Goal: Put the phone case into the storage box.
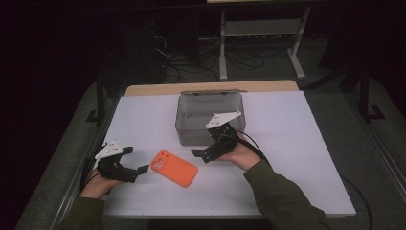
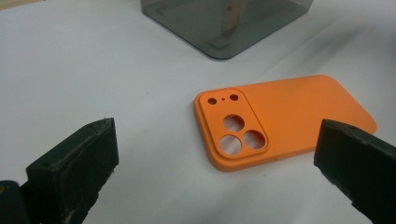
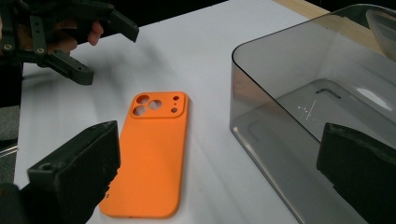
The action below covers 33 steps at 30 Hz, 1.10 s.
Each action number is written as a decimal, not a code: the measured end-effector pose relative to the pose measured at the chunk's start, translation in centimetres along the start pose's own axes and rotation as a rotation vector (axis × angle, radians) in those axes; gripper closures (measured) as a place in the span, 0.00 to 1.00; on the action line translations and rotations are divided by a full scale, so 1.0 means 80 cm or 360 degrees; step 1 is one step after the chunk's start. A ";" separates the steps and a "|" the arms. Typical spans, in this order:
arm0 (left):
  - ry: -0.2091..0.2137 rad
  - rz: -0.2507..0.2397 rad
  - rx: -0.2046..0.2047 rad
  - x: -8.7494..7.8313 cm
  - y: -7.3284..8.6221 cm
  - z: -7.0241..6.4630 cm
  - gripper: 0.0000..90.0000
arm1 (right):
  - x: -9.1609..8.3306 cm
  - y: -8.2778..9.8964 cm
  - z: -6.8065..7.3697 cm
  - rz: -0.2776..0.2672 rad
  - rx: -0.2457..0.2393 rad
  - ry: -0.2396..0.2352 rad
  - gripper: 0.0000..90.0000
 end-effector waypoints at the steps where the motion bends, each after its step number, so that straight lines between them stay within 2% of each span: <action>1: -0.0001 0.0001 0.0001 0.000 0.000 0.000 0.00 | 0.001 -0.001 0.000 0.0001 -0.0006 -0.0002 0.00; 33: 0.0012 -0.0015 -0.0004 -0.001 -0.002 -0.001 0.00 | 0.051 -0.017 0.030 0.0013 -0.0020 -0.0079 0.00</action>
Point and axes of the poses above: each handheld gripper's, and its own axes: x roughly forward along the jaws, y roughly out of its underside, z roughly to its left, the point moved 10 cm from there along x, roughly forward along the jaws, and after that the axes turned 10 degrees about x, right-handed, at the moved point
